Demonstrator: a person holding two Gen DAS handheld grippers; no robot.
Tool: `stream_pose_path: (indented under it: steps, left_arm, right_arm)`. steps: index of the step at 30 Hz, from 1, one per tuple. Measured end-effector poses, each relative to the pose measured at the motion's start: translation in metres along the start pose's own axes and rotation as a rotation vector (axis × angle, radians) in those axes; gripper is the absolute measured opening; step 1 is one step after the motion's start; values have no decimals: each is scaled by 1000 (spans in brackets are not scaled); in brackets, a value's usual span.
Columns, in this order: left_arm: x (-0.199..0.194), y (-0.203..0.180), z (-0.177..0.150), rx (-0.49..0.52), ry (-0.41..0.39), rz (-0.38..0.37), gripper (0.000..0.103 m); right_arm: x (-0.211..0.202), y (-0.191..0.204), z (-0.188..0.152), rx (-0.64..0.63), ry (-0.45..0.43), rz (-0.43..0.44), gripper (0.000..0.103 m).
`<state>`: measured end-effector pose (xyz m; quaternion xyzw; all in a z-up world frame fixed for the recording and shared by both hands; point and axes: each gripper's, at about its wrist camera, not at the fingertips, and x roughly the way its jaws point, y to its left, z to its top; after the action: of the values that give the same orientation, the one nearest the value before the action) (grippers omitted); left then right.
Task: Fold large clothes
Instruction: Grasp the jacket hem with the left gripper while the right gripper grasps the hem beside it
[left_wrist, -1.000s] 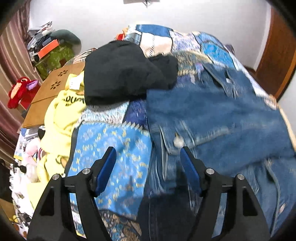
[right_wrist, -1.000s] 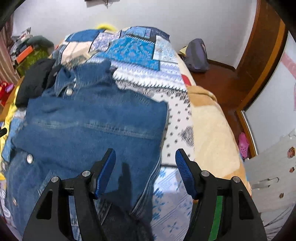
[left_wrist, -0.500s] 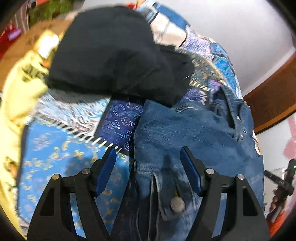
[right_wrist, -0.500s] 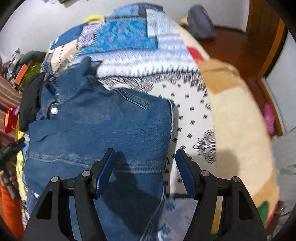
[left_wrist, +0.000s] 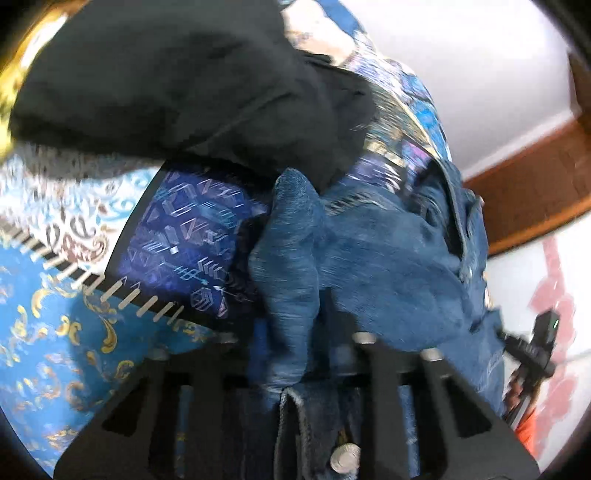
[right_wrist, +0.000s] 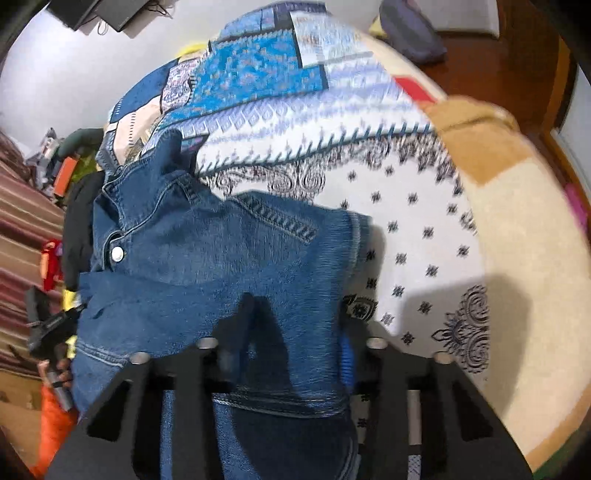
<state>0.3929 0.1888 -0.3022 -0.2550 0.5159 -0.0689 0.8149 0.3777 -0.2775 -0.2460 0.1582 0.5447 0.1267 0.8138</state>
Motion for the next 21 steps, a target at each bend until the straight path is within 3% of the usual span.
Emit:
stream_pose_path:
  steps: [1,4,11,15,21]
  left_arm:
    - [-4,-6,1,21,-7,21,12]
    - [-24,-39,4,105,-49,93,9]
    - [-87,-91,27,96,-149,0,7]
    - [-108,-120,38,168,-187,11,7]
    - [-109,-139,61,231,-236,53,7]
  right_arm:
    - [-5,1,1,-5,-21,-9,11]
    - [-26,4,3,-16,-83,19,9]
    - [-88,55,35,-180,-157,14,8]
    - [-102,83,51,-266,-189,-5,7]
    - [-103,83,82,-274,-253,-29,7]
